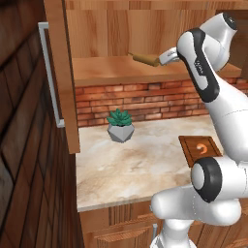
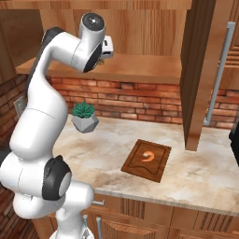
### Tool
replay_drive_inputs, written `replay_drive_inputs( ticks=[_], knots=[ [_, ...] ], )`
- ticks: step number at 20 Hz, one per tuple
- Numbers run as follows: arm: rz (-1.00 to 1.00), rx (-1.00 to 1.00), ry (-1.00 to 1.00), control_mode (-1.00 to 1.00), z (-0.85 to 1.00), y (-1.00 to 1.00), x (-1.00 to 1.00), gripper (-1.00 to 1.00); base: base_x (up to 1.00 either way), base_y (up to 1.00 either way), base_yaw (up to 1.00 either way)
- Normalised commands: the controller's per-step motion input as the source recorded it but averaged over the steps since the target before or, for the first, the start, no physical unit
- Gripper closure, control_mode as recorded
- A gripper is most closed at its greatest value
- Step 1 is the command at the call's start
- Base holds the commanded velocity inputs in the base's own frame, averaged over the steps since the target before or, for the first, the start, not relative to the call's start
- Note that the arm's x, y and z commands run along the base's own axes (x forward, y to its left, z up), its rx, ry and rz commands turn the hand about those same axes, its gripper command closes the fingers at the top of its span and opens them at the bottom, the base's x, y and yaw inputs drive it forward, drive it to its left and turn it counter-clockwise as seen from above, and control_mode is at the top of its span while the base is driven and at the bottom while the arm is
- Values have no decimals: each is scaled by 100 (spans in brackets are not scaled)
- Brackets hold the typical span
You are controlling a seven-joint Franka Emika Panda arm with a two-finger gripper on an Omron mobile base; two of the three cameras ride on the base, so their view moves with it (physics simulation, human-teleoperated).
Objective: Open the cabinet, retrieve the rolling pin, and place it next to the meat on the cutting board to prepare for tenderizing.
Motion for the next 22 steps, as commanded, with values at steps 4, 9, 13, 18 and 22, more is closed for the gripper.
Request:
replay_drive_inputs(
  ticks=[4, 9, 13, 18, 22],
  knots=[
    [0, 0, 0, -100, -7, 0, 30, -100, 0, 0, 0],
    [0, 0, 0, -100, -6, 0, 28, -100, 0, 0, 0],
    [1, 0, 0, -100, -8, 0, 28, -100, 0, 0, 0],
    [1, 0, 0, -100, -5, 0, 28, -100, 0, 0, 0],
    [1, 0, 0, -100, -5, 0, 29, -100, 0, 0, 0]
  ],
)
